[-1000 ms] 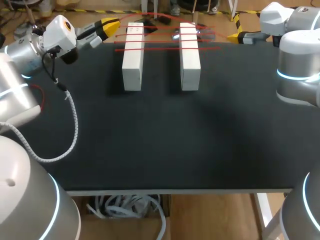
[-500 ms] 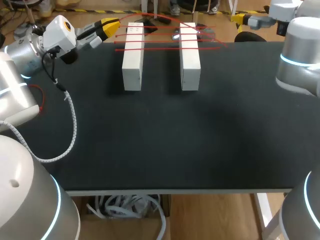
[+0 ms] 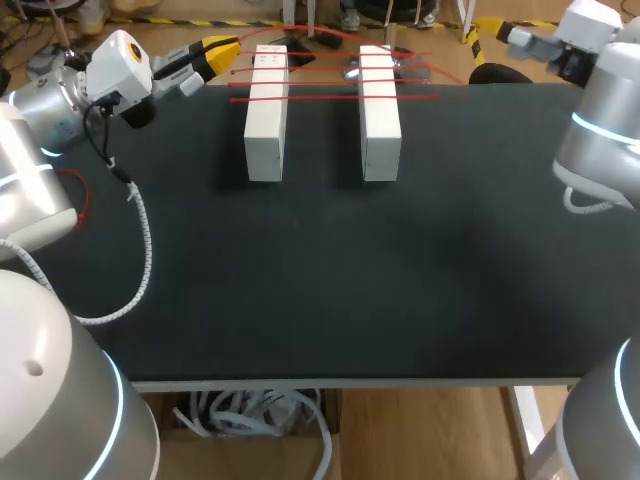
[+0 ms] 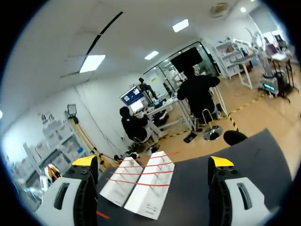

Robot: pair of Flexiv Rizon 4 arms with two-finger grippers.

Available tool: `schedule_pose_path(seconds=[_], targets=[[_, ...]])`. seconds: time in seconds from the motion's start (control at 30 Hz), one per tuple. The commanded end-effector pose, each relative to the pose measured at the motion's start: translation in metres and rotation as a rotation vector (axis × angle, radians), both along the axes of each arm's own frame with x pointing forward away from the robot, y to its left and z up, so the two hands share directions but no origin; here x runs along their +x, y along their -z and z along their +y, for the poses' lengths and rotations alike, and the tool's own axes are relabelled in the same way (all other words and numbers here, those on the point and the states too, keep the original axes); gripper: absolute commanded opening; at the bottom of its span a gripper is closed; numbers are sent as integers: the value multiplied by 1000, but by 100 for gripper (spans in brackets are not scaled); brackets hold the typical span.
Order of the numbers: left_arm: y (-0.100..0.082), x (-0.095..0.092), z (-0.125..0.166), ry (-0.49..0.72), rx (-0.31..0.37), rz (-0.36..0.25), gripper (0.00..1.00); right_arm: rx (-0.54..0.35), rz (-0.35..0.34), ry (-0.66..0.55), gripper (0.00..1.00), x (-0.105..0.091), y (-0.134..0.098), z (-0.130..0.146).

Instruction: Grab the tape and strap the tape.

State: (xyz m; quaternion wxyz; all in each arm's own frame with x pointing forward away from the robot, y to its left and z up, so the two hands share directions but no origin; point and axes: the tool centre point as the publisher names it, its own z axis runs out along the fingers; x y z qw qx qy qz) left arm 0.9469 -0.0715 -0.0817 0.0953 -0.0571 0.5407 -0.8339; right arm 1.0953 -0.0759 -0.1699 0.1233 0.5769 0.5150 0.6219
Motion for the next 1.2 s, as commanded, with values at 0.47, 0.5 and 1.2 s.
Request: schedule_pose_path(seconds=[0.47, 0.5, 1.2], targets=[[1, 0, 0, -2, -2, -1, 0, 593, 126, 209, 100, -5, 0, -7], [1, 0, 0, -2, -2, -1, 0, 593, 126, 209, 100, -5, 0, -7], [1, 0, 0, -2, -2, -1, 0, 805, 252, 230, 100, -32, 14, -7]])
